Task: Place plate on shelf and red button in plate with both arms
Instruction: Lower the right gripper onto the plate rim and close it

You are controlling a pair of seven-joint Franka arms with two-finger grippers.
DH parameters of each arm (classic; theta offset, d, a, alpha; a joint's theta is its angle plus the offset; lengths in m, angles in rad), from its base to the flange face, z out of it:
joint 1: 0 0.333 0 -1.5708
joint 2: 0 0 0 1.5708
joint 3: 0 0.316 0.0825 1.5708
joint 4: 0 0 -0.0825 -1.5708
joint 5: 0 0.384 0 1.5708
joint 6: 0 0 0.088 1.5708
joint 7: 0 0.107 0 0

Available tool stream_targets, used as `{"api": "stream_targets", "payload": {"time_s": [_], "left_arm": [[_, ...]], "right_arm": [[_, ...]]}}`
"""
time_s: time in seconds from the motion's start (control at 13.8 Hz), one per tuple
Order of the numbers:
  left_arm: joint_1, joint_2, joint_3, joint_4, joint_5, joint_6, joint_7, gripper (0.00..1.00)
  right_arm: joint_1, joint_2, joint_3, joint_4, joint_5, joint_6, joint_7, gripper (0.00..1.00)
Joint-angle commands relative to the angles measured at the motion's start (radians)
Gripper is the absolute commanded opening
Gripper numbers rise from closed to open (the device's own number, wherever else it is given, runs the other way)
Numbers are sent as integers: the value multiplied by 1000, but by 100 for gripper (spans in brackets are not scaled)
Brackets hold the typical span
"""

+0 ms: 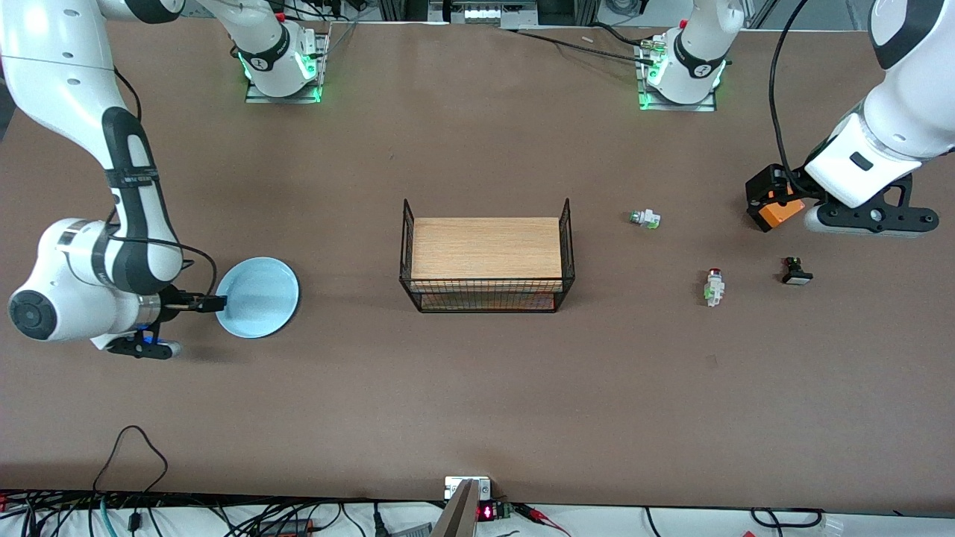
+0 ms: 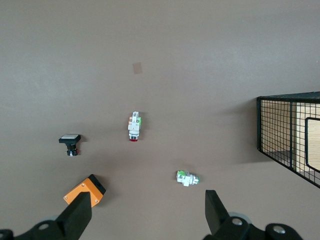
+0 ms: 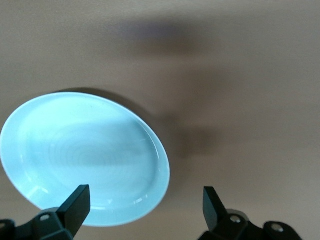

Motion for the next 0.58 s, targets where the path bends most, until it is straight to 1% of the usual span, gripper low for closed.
{"api": "stream_targets", "payload": {"time_s": [0.0, 0.07, 0.22, 0.29, 0.43, 0.51], "left_arm": [[-2, 4, -1, 25, 0, -27, 7, 100], [-2, 4, -13, 27, 1, -27, 6, 100], [-2, 4, -18, 27, 1, -27, 6, 100], [-2, 4, -24, 27, 1, -28, 4, 100], [-2, 2, -30, 27, 1, -28, 4, 100], [-2, 2, -31, 27, 1, -28, 4, 100]], "right_arm": [[26, 27, 1, 28, 8, 31, -17, 100], [26, 30, 1, 28, 7, 37, -19, 99], [26, 37, -1, 28, -1, 39, -28, 91], [26, 49, -1, 28, -4, 47, -40, 90], [20, 56, -1, 28, -7, 63, -94, 81], [17, 58, -2, 28, -7, 67, -117, 78]]}}
